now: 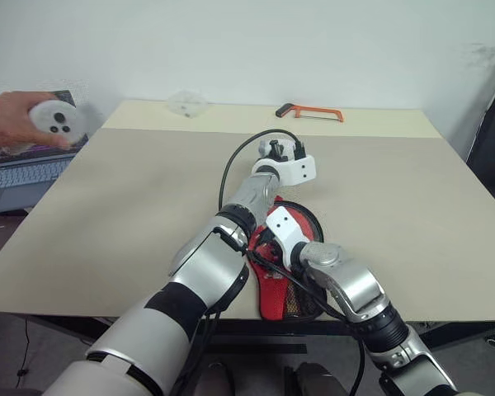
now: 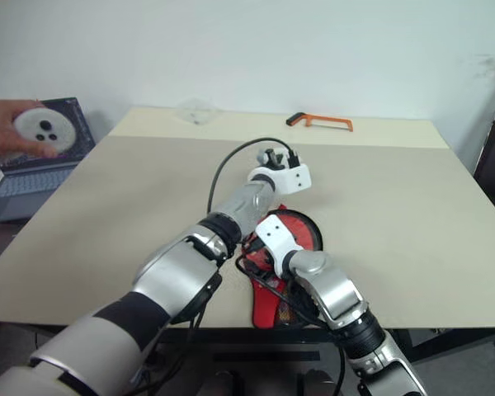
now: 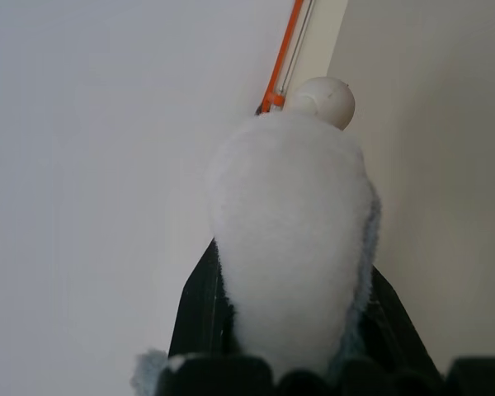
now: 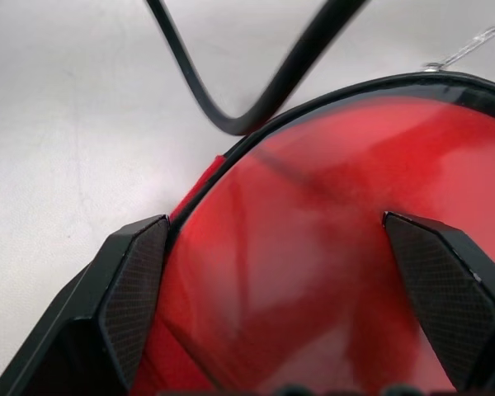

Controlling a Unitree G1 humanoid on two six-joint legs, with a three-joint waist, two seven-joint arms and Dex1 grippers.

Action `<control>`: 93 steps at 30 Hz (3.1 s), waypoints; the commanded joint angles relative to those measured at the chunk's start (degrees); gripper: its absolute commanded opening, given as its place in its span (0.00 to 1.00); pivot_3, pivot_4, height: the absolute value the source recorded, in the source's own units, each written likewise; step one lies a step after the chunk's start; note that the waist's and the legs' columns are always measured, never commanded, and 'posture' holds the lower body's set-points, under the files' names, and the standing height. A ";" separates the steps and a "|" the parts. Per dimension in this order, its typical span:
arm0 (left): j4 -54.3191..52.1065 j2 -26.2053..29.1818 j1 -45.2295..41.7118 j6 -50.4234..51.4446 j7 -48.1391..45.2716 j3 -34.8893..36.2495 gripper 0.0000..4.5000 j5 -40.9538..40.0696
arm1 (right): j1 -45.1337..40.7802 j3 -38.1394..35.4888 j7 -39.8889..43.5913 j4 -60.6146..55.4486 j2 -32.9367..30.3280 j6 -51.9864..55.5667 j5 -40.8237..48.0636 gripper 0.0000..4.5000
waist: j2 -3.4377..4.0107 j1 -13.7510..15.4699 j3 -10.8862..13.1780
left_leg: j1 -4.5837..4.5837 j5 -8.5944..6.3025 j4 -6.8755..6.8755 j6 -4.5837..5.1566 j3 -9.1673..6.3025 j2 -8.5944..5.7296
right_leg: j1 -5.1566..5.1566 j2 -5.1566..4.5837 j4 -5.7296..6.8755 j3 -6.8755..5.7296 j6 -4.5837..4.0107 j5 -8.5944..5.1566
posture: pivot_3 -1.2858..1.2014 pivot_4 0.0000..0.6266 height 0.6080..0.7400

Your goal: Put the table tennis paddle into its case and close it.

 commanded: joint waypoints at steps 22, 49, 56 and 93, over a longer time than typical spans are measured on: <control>-1.56 -12.17 0.19 -10.10 0.87 -6.40 0.13 5.42 | 5.16 4.10 -1.40 0.13 2.45 7.37 -1.11 1.00 | 0.28 1.35 -0.85 | 0.08 -0.06 -0.08 -0.08 -0.01 -0.12 | 0.34 -0.17 -0.53 -0.10 0.10 0.05 | 0.52 0.24 1.00; -1.52 -15.24 3.16 -21.86 3.87 -16.24 0.13 13.00 | 5.32 4.10 -0.40 1.47 3.00 6.36 -2.30 1.00 | 0.38 1.28 -2.54 | 1.05 -0.66 -0.40 -0.90 0.01 -0.10 | 0.79 -0.20 -0.53 -0.09 -0.45 -0.76 | 0.52 0.24 1.00; -1.44 -14.22 4.91 -20.20 -4.59 -10.61 0.35 8.22 | 5.04 4.26 0.38 2.30 2.77 5.45 -2.51 1.00 | 0.39 1.27 -2.98 | 1.05 -0.68 -0.40 -0.85 0.01 -0.10 | 0.80 -0.20 -0.54 -0.10 -0.35 -0.82 | 0.52 0.24 1.00; -71.41 35.12 33.56 26.05 -83.27 27.24 0.99 -54.17 | -5.41 -13.21 25.23 -20.99 -22.66 14.27 16.43 1.00 | 0.77 -0.27 -0.60 | 0.14 -0.84 -0.47 -0.73 -0.35 0.04 | 0.38 -0.04 -0.45 -0.33 -0.62 -0.81 | 0.52 0.24 1.00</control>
